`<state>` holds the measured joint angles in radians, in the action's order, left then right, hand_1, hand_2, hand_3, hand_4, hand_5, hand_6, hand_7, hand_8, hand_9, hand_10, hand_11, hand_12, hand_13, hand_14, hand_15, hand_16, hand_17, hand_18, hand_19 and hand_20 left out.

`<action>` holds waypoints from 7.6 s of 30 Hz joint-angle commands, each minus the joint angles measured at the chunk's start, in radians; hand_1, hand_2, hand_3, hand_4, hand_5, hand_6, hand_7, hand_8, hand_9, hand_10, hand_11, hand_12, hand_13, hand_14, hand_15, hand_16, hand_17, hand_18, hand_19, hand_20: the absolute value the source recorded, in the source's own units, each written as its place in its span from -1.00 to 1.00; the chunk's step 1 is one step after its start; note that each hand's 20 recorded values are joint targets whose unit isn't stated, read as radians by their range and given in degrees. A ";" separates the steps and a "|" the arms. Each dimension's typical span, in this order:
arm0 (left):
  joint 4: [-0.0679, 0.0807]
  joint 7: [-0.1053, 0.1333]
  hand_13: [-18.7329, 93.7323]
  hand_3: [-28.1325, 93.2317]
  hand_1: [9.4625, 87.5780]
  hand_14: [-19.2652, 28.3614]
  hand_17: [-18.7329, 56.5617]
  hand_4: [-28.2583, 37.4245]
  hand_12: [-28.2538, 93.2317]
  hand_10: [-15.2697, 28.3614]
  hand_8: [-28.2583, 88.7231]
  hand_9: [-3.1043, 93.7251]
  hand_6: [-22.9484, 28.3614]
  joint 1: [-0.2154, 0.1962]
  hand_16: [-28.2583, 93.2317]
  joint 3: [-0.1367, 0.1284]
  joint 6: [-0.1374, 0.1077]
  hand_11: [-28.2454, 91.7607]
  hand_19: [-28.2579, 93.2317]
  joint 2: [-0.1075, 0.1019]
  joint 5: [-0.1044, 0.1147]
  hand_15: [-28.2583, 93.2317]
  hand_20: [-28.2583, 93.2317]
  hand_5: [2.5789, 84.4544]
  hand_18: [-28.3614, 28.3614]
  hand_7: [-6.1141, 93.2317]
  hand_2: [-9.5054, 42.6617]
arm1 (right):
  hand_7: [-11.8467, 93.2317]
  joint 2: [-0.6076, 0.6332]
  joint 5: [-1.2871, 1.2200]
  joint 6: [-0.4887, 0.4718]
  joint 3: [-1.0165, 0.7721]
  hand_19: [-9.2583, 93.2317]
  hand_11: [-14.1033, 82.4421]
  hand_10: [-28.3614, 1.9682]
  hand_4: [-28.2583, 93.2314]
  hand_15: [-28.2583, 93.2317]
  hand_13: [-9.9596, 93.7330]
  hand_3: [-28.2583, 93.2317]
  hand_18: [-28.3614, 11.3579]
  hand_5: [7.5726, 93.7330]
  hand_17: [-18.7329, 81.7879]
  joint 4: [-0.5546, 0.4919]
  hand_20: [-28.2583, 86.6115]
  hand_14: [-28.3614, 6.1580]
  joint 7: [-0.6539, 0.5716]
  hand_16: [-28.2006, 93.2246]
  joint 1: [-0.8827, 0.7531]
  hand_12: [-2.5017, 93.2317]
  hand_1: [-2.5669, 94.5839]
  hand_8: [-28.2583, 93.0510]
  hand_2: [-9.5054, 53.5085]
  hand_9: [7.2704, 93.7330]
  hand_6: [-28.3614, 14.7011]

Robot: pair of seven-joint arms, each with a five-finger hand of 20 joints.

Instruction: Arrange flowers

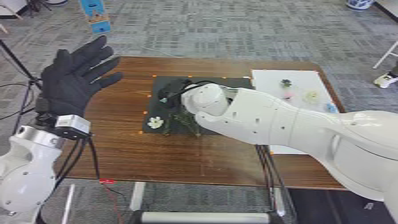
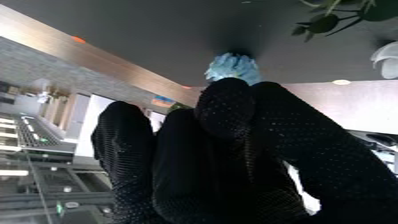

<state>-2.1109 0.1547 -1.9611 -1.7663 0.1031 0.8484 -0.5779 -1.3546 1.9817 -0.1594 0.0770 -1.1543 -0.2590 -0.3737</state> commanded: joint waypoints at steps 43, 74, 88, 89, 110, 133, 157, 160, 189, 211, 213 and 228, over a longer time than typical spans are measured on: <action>0.012 0.010 -0.31 0.50 -0.69 0.42 -0.75 -1.00 -0.28 0.23 -0.65 -0.43 0.02 0.034 -0.47 0.025 0.020 -0.31 0.17 0.007 0.000 -0.31 -0.53 -0.36 0.93 -0.59 -0.75 | -0.49 -0.032 -0.014 0.047 0.020 1.00 0.53 0.12 -0.46 0.97 0.73 1.00 -0.76 -0.60 0.32 0.075 0.63 0.30 0.037 0.09 0.017 -0.05 -0.40 -0.75 -0.23 0.58 0.41; -0.006 0.006 -0.31 0.49 -0.68 0.42 -0.75 -1.00 -0.27 0.22 -0.65 -0.43 0.02 -0.019 -0.47 -0.016 0.008 -0.31 0.17 0.021 -0.001 -0.31 -0.53 -0.37 0.93 -0.60 -0.74 | -0.46 0.114 0.022 0.007 0.059 1.00 0.58 0.12 -0.49 0.97 0.74 1.00 -0.78 -0.44 0.32 -0.099 0.63 0.27 0.124 0.07 0.047 -0.09 -0.43 -0.77 -0.12 0.60 0.44; -0.008 0.013 -0.31 0.49 -0.68 0.42 -0.75 -1.00 -0.27 0.23 -0.65 -0.43 0.02 -0.030 -0.47 -0.019 0.001 -0.31 0.16 0.028 -0.002 -0.31 -0.53 -0.37 0.93 -0.60 -0.74 | -0.48 0.154 0.058 0.060 -0.045 1.00 0.62 0.10 -0.55 0.97 0.75 1.00 -0.77 -0.45 0.33 -0.147 0.63 0.27 0.120 0.08 0.004 -0.14 -0.49 -0.76 -0.13 0.60 0.42; -0.007 0.012 -0.31 0.50 -0.69 0.42 -0.75 -1.00 -0.27 0.23 -0.65 -0.43 0.02 -0.031 -0.47 -0.019 0.000 -0.31 0.17 0.029 -0.002 -0.31 -0.53 -0.37 0.93 -0.60 -0.74 | -0.48 0.156 0.061 0.067 -0.061 1.00 0.63 0.09 -0.55 0.97 0.74 1.00 -0.78 -0.45 0.32 -0.148 0.63 0.27 0.126 0.08 -0.006 -0.14 -0.49 -0.76 -0.14 0.59 0.42; -0.043 -0.024 -0.32 0.52 -0.70 0.42 -0.75 -1.00 -0.27 0.21 -0.65 -0.46 0.01 -0.190 -0.47 -0.103 -0.039 -0.32 0.17 0.113 -0.014 -0.31 -0.53 -0.37 0.94 -0.60 -0.82 | -0.51 0.562 -0.073 0.319 -0.625 1.00 0.39 0.07 -0.80 0.93 0.60 0.91 -0.80 -0.21 0.15 -0.578 0.49 0.12 0.137 0.07 -0.461 -0.39 -0.56 -0.71 -0.43 0.42 0.33; -0.085 -0.016 -0.42 0.44 -0.62 0.37 -0.80 -1.00 -0.20 0.11 -0.65 -0.59 -0.02 -0.358 -0.41 -0.159 -0.096 -0.44 0.14 0.200 -0.037 -0.47 -0.53 -0.52 0.92 -0.58 -0.99 | -0.57 0.817 0.196 0.447 -1.023 0.84 -0.43 -0.13 -1.00 0.90 0.32 0.58 -0.76 -0.35 -0.06 -0.610 0.45 -0.03 -0.353 -0.02 -0.950 -0.50 -0.35 -0.66 -1.00 -0.22 0.07; -0.078 -0.020 -0.39 0.48 -0.65 0.38 -0.79 -1.00 -0.24 0.15 -0.65 -0.53 -0.02 -0.296 -0.43 -0.157 -0.067 -0.36 0.13 0.153 -0.034 -0.41 -0.51 -0.46 0.91 -0.57 -0.99 | -0.43 0.801 0.197 0.365 -0.895 0.83 -0.33 -0.05 -1.00 0.92 0.33 0.71 -0.72 -0.20 -0.06 -0.310 0.44 0.00 -0.483 -0.05 -0.873 -0.51 -0.34 -0.70 -1.00 -0.16 0.13; -0.076 -0.019 -0.39 0.48 -0.65 0.38 -0.79 -1.00 -0.24 0.15 -0.66 -0.53 -0.02 -0.284 -0.43 -0.155 -0.067 -0.35 0.13 0.144 -0.032 -0.41 -0.51 -0.46 0.91 -0.57 -0.99 | -0.41 0.784 0.203 0.381 -0.865 0.84 -0.29 -0.04 -1.00 0.92 0.35 0.73 -0.71 -0.16 -0.04 -0.278 0.44 0.02 -0.481 -0.05 -0.846 -0.51 -0.34 -0.71 -1.00 -0.13 0.14; -0.088 -0.012 -0.38 0.49 -0.67 0.39 -0.79 -1.00 -0.25 0.16 -0.65 -0.52 -0.02 -0.287 -0.44 -0.172 -0.064 -0.34 0.14 0.134 -0.026 -0.39 -0.51 -0.44 0.92 -0.58 -0.92 | 0.15 0.767 0.267 0.469 -0.729 0.93 0.02 0.45 -1.00 0.84 0.56 0.81 -0.59 0.41 0.12 -0.262 0.38 0.32 -0.481 0.00 -0.717 0.10 0.14 -0.43 -1.00 0.59 0.37; -0.088 -0.025 -0.40 0.46 -0.65 0.42 -0.80 -1.00 -0.23 0.16 -0.64 -0.56 -0.02 -0.336 -0.43 -0.204 -0.063 -0.41 0.13 0.164 -0.032 -0.45 -0.52 -0.48 0.95 -0.60 -1.00 | 0.11 0.418 0.177 0.792 -0.069 0.93 -0.05 0.52 -1.00 0.83 0.58 0.82 -0.56 0.45 0.12 -0.299 0.39 0.36 -0.014 0.03 -0.091 0.10 0.11 -0.41 -1.00 0.64 0.41; -0.087 -0.017 -0.40 0.46 -0.66 0.41 -0.80 -1.00 -0.23 0.16 -0.64 -0.56 -0.02 -0.332 -0.43 -0.204 -0.062 -0.40 0.13 0.160 -0.030 -0.45 -0.52 -0.48 0.94 -0.60 -1.00 | 0.12 0.387 0.179 0.776 -0.031 0.93 -0.06 0.53 -1.00 0.84 0.58 0.82 -0.56 0.45 0.12 -0.281 0.39 0.35 -0.021 0.03 -0.076 0.10 0.11 -0.42 -1.00 0.64 0.42; -0.101 0.008 -0.38 0.47 -0.65 0.38 -0.78 -1.00 -0.23 0.15 -0.65 -0.54 -0.02 -0.353 -0.43 -0.230 -0.067 -0.38 0.13 0.157 -0.022 -0.42 -0.50 -0.45 0.90 -0.58 -1.00 | 0.16 0.275 0.193 0.633 0.070 0.91 -0.10 0.54 -1.00 0.84 0.58 0.81 -0.55 0.45 0.12 -0.222 0.40 0.36 -0.029 0.03 -0.086 0.09 0.11 -0.48 -1.00 0.67 0.48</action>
<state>-2.1965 0.1544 -2.2951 -1.9809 0.0311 1.0043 -0.6048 -1.0681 2.1419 0.5319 0.1124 -1.3452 -0.2637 -0.4432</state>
